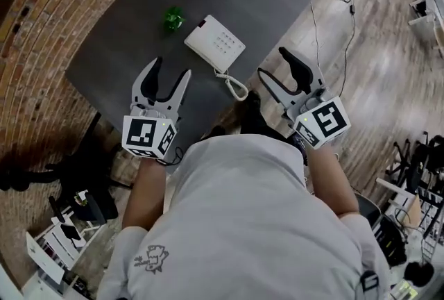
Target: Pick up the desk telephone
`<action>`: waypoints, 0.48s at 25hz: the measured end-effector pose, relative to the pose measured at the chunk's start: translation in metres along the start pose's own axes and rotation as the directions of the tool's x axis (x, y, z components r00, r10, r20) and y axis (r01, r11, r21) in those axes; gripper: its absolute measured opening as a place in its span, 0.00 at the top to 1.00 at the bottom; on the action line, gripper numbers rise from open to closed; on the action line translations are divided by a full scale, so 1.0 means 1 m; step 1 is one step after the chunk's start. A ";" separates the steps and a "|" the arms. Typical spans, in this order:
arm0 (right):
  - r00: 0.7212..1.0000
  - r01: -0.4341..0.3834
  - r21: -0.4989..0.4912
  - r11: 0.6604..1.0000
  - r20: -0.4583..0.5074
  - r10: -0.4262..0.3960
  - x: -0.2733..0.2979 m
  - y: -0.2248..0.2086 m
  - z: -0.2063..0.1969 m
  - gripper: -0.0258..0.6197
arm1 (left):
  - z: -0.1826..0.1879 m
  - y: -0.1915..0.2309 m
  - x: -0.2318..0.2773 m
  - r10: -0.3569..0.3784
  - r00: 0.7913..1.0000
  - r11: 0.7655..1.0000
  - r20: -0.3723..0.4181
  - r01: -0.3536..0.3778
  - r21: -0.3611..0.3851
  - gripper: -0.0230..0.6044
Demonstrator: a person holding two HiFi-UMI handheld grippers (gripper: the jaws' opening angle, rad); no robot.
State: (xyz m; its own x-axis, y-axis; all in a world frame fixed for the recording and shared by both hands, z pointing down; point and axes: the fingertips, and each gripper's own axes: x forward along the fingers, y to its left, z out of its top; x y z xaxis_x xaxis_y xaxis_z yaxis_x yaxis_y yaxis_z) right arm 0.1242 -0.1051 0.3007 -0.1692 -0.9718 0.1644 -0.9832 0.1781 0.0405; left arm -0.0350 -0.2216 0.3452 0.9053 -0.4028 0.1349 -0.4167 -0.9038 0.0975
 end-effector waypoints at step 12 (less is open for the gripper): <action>0.952 -0.306 0.002 0.952 0.005 0.306 0.061 -0.072 -0.012 0.55 | -0.004 -0.005 0.050 0.239 0.969 0.970 -0.060 -0.241 -0.023 0.50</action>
State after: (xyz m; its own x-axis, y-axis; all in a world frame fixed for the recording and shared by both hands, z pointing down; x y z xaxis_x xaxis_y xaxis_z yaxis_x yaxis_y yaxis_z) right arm 0.1850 -0.1756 0.3202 -0.4626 -0.8713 0.1640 -0.8842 0.4670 -0.0133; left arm 0.0117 -0.2370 0.3558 0.7728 -0.5978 0.2132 -0.6242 -0.7767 0.0846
